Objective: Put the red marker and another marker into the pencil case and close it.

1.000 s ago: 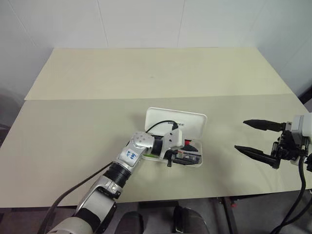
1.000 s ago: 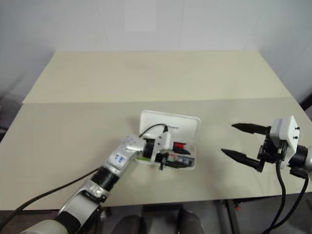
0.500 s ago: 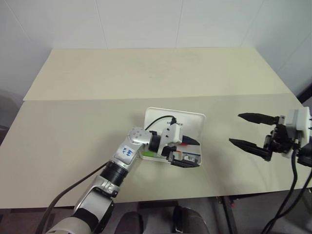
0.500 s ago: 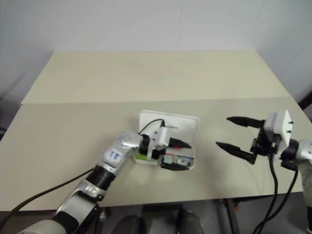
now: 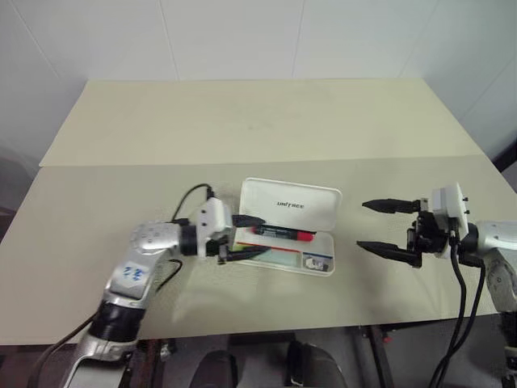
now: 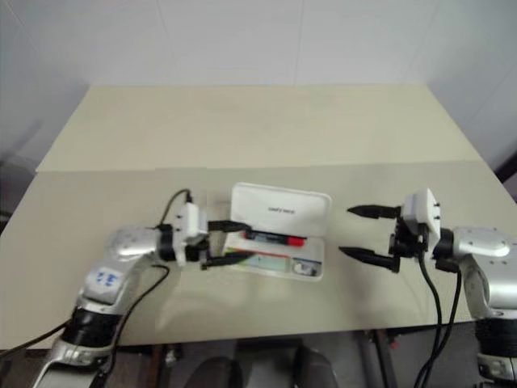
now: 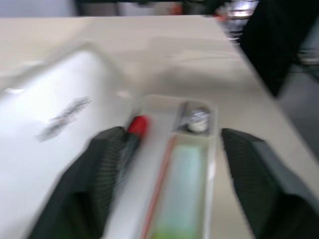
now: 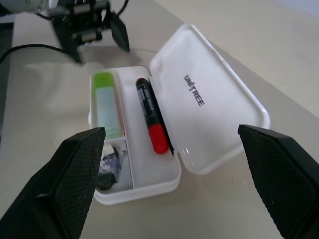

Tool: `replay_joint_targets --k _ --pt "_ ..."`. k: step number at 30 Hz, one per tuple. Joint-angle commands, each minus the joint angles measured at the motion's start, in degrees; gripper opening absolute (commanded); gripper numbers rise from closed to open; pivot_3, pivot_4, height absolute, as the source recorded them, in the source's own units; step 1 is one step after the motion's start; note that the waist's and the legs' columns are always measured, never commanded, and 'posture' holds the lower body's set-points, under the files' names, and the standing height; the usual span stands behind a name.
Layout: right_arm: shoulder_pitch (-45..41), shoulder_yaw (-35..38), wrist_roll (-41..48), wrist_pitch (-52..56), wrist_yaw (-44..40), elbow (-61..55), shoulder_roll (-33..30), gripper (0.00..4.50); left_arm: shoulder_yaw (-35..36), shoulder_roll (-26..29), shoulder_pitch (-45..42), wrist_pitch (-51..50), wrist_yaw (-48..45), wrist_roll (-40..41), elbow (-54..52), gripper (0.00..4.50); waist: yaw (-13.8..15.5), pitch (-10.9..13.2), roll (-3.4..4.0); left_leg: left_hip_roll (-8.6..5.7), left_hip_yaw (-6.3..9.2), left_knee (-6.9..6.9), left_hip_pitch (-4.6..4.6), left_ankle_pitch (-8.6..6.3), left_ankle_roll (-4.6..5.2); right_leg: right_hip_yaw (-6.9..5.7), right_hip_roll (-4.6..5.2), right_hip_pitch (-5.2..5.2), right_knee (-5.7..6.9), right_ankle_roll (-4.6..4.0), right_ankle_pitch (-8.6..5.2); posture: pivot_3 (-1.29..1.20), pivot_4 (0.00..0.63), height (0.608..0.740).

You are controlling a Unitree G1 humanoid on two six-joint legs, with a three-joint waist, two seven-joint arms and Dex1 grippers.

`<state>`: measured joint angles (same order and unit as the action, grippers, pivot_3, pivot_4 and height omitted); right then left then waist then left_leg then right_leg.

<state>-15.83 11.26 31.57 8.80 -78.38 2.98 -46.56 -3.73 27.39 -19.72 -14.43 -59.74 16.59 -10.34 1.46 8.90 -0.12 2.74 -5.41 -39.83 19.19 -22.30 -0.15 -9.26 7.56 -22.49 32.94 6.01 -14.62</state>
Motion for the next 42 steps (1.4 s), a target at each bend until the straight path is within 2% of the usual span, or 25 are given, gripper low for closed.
replay_joint_targets --k 1,6,7,12,16,23,28,34,42 --pt "-2.2 -0.3 -0.9 -2.8 -3.3 3.9 -0.5 4.5 6.7 4.3 3.2 0.8 -0.4 3.5 -2.7 1.87 -0.2 0.0 -0.01 0.0 0.02 0.0 -0.02 0.0 0.0 0.0 0.0 0.02 0.0 0.0 0.0 0.0 0.15 0.74" --pt "-5.8 -1.8 -2.5 -6.0 -6.6 9.6 -0.3 4.5 10.8 6.2 3.4 4.0 0.6 4.5 0.7 0.12 0.0 0.0 0.05 0.01 0.01 0.04 0.01 0.0 0.0 -0.03 -0.01 -0.02 0.0 -0.01 0.0 0.0 0.15 0.74" --pt "-6.4 -2.0 -2.8 -6.5 -6.9 10.4 -0.3 4.5 11.1 6.1 3.1 5.0 0.8 4.3 1.5 0.05 0.0 0.0 0.05 0.0 0.01 0.04 0.01 0.0 0.0 -0.03 -0.01 -0.01 0.0 -0.01 0.0 0.0 0.15 0.74" --pt "-8.5 -2.4 -3.7 -8.2 -8.0 13.5 0.1 4.5 11.2 4.4 0.2 7.2 4.4 3.4 6.6 0.05 -0.1 0.0 0.05 0.0 -0.02 0.08 -0.01 0.0 0.0 -0.05 -0.03 -0.02 0.02 0.0 0.0 0.0 0.15 0.74" --pt "-8.1 -2.3 -3.6 -8.1 -8.3 13.3 -0.2 4.5 8.7 -0.1 -5.1 8.0 12.4 -1.3 13.3 0.05 0.1 0.0 0.02 -0.02 -0.03 0.07 0.0 0.0 0.0 -0.06 -0.04 0.0 0.01 0.01 0.01 0.0 0.15 0.74" --pt "-7.7 -1.9 -3.9 -8.0 -7.4 13.2 -0.3 4.5 4.9 -4.9 -11.5 9.1 20.8 -7.7 23.1 0.05 -0.1 0.0 -0.01 -0.03 -0.12 0.09 0.0 0.0 0.0 -0.06 -0.07 -0.03 -0.02 0.06 0.03 0.0 0.15 0.74" --pt "-7.0 -1.5 -3.7 -7.8 -6.4 12.0 -0.2 4.5 1.3 -6.8 -14.4 9.2 20.7 -9.9 27.4 0.05 0.1 0.0 -0.02 -0.03 -0.14 0.09 0.0 0.0 -0.01 -0.06 -0.06 -0.03 -0.01 0.06 0.03 0.0 0.15 0.74" --pt "-5.3 -0.9 -3.3 -7.6 -5.2 10.6 -0.3 4.5 0.6 -8.7 -14.5 11.1 16.1 -7.0 26.0 0.05 0.0 0.0 -0.02 -0.03 -0.13 0.11 0.01 0.0 -0.01 -0.07 -0.06 -0.04 -0.02 0.07 0.03 0.0 0.15 0.74" --pt "-3.7 -0.3 -2.8 -6.9 -4.0 8.5 -0.3 4.5 2.4 -5.8 -10.5 16.4 7.4 -2.4 21.6 0.05 -0.1 0.0 -0.02 -0.02 -0.13 0.09 0.0 0.0 -0.01 -0.06 -0.05 -0.04 -0.02 0.06 0.03 0.0 0.15 0.74"
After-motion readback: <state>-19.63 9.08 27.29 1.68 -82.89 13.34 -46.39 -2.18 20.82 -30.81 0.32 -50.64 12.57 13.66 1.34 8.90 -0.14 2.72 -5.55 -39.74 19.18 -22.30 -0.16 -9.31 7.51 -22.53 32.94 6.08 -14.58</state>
